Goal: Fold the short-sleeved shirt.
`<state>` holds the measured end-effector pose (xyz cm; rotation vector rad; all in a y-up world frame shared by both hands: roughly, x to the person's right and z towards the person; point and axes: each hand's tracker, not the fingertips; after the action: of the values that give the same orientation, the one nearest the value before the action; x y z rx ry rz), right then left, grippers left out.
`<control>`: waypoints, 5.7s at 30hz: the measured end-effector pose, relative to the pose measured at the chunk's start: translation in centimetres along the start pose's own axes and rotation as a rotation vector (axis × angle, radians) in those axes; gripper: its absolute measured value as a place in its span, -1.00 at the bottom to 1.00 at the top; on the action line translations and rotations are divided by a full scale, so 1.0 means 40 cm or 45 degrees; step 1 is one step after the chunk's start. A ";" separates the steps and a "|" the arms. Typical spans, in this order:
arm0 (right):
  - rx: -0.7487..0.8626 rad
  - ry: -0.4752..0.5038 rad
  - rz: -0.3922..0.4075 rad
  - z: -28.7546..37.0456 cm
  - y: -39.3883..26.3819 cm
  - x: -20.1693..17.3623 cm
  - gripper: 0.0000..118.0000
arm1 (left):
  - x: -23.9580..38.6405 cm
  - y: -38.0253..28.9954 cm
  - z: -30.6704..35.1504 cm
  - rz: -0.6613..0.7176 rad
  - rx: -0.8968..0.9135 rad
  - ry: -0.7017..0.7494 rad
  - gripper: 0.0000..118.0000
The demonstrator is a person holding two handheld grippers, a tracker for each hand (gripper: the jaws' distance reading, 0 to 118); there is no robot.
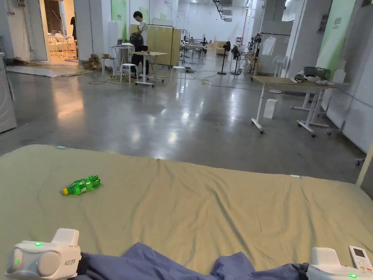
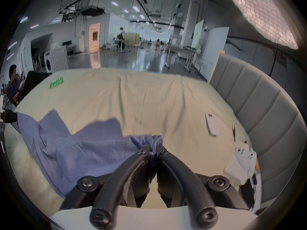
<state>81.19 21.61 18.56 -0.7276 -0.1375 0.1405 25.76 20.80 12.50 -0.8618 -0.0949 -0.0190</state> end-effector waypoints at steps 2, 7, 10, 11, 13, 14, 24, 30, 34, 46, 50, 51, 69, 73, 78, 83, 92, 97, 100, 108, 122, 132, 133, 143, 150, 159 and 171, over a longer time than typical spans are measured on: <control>-0.054 0.007 -0.013 0.003 -0.077 0.000 -0.90 | -0.027 -0.081 -0.022 0.043 -0.050 -0.024 -0.84; -0.107 -0.023 -0.004 0.051 -0.217 -0.017 -0.90 | -0.054 -0.262 -0.022 0.077 -0.131 -0.033 -0.84; -0.118 -0.015 -0.025 0.078 -0.247 -0.035 -0.90 | -0.058 -0.329 -0.029 0.103 -0.153 -0.043 -0.84; -0.112 -0.018 -0.018 0.082 -0.255 -0.043 -0.90 | -0.056 -0.341 -0.038 0.090 -0.167 -0.044 -0.84; -0.067 -0.023 0.023 0.059 -0.264 -0.059 -0.89 | -0.054 -0.347 -0.044 0.069 -0.144 -0.036 -0.83; -0.043 -0.035 0.054 0.065 -0.258 -0.068 -0.87 | -0.032 -0.344 -0.026 0.058 -0.120 -0.018 -0.83; 0.323 -0.124 0.057 0.213 -0.150 -0.095 0.63 | 0.044 -0.223 0.146 -0.086 0.281 0.053 0.30; 0.586 -0.098 0.002 0.293 -0.100 -0.132 0.82 | 0.097 -0.149 0.247 -0.106 0.573 0.040 0.30; 0.693 -0.069 -0.062 0.355 -0.063 -0.168 0.83 | 0.143 -0.114 0.298 -0.116 0.727 0.044 0.26; 0.766 -0.040 -0.149 0.362 -0.042 -0.219 -1.00 | 0.211 -0.117 0.313 -0.124 0.821 0.051 -1.00; 0.736 -0.031 -0.181 0.350 -0.047 -0.213 -1.00 | 0.209 -0.119 0.285 -0.118 0.757 0.041 -1.00; 0.733 -0.035 -0.172 0.348 -0.047 -0.215 -1.00 | 0.204 -0.116 0.273 -0.098 0.738 0.038 -1.00; 0.515 -0.011 -0.098 0.205 -0.112 -0.181 -1.00 | 0.156 0.163 -0.294 -0.067 -0.058 -0.136 -0.26; 0.438 -0.031 -0.100 0.176 -0.141 -0.152 -1.00 | 0.186 0.184 -0.397 -0.107 -0.123 -0.132 0.69; 0.354 -0.071 -0.121 0.155 -0.179 -0.110 -1.00 | 0.238 0.174 -0.483 -0.156 -0.229 -0.120 0.66; 0.278 -0.104 -0.147 0.142 -0.204 -0.074 -1.00 | 0.297 0.145 -0.505 -0.279 -0.233 -0.019 0.24; 0.139 -0.058 -0.189 0.038 -0.169 -0.004 -1.00 | 0.334 0.134 -0.370 -0.412 -0.142 -0.087 -0.97; 0.010 -0.031 -0.055 -0.032 -0.103 0.016 -0.80 | 0.285 0.133 -0.249 -0.392 0.037 -0.079 -0.97; -0.096 0.062 -0.046 -0.087 -0.074 0.046 -0.33 | 0.269 0.115 -0.157 -0.394 0.121 -0.064 -0.97; -0.279 0.076 -0.006 -0.232 -0.053 0.058 0.00 | 0.220 0.044 -0.014 -0.301 0.213 -0.036 -0.97; -0.413 0.083 -0.091 -0.306 -0.057 0.012 -0.61 | 0.198 -0.013 -0.006 -0.262 0.145 -0.022 -0.97; -0.086 0.109 -0.168 -0.140 0.022 0.046 -0.98 | 0.147 0.041 0.020 -0.246 0.208 -0.008 -0.97; -0.054 0.111 -0.155 -0.114 0.041 0.051 -0.98 | 0.138 0.052 0.031 -0.243 0.224 -0.005 -0.97; 0.350 -0.001 -0.122 0.193 0.242 0.102 -0.98 | 0.039 0.168 0.270 -0.151 0.467 0.073 -0.97; 0.607 -0.066 -0.087 0.368 0.371 0.144 -0.98 | -0.034 0.271 0.456 -0.106 0.664 0.120 -0.97; 0.616 -0.104 -0.180 0.462 0.459 0.220 -0.98 | -0.155 0.362 0.577 -0.002 0.772 0.168 -0.97; 0.595 -0.276 0.062 0.419 0.501 0.167 -0.98 | -0.186 0.416 0.508 -0.056 0.682 0.244 -0.97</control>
<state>83.21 48.48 18.03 -0.2479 -0.2829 0.2870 17.72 46.90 12.36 -0.3195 0.0609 -0.1124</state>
